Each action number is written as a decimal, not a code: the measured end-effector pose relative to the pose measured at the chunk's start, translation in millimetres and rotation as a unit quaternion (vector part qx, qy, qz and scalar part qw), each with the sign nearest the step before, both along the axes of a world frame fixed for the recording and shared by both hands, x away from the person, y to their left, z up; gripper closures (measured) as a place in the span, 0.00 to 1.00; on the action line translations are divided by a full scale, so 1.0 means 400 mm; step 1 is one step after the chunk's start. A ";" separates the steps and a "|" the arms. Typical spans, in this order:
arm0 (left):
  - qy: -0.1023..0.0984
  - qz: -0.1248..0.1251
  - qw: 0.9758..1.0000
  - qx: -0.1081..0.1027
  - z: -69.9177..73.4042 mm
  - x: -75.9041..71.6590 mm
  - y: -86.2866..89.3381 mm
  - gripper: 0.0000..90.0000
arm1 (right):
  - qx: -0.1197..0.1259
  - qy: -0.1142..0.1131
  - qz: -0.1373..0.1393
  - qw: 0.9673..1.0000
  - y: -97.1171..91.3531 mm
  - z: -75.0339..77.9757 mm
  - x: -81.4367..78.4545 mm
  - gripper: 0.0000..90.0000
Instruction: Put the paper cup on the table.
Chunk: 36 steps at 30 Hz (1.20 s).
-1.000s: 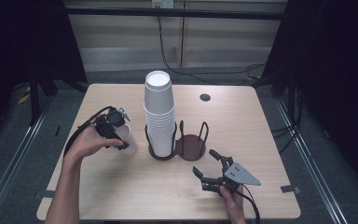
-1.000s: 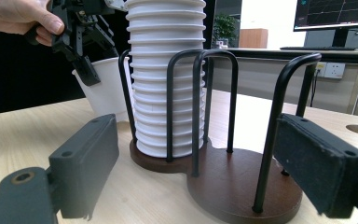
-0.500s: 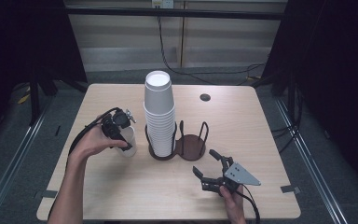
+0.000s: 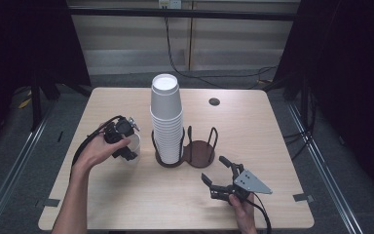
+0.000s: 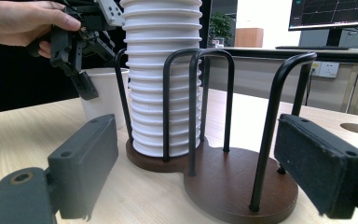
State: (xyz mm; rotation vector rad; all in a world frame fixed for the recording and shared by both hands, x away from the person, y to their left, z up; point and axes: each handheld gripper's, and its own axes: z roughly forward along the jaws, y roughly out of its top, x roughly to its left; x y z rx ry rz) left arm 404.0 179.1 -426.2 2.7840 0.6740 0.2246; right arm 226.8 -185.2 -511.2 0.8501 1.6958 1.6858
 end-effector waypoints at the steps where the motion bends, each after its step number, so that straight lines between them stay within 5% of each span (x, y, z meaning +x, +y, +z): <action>1: -0.001 0.004 1.000 -0.003 -0.007 -0.003 0.002 0.06 | 0.000 0.000 0.000 1.000 0.000 0.000 0.000 0.14; 6: 0.017 0.004 1.000 -0.023 -0.030 -0.008 0.027 0.10 | 0.001 0.002 0.001 1.000 0.000 0.000 0.001 0.15; 8: 0.010 0.002 1.000 -0.018 -0.032 -0.016 0.032 0.13 | 0.001 0.002 0.000 1.000 0.000 0.000 0.001 0.14; 19: -0.009 0.022 0.997 -0.068 -0.042 -0.048 0.080 0.15 | 0.001 0.001 0.000 1.000 0.000 0.000 0.000 0.14; 26: -0.002 0.026 0.997 -0.070 -0.066 -0.061 0.098 0.18 | 0.001 0.001 0.000 1.000 -0.001 0.000 0.000 0.14; 31: -0.002 0.027 0.994 -0.107 -0.075 -0.070 0.122 0.18 | 0.001 0.001 0.000 1.000 -0.001 0.000 0.000 0.15; 34: -0.008 0.038 0.990 -0.136 -0.069 -0.088 0.144 0.18 | 0.001 0.001 0.000 1.000 -0.001 0.000 0.000 0.14; 36: -0.025 0.050 0.985 -0.166 -0.066 -0.104 0.157 0.17 | 0.001 0.001 0.001 1.000 -0.001 0.000 0.000 0.15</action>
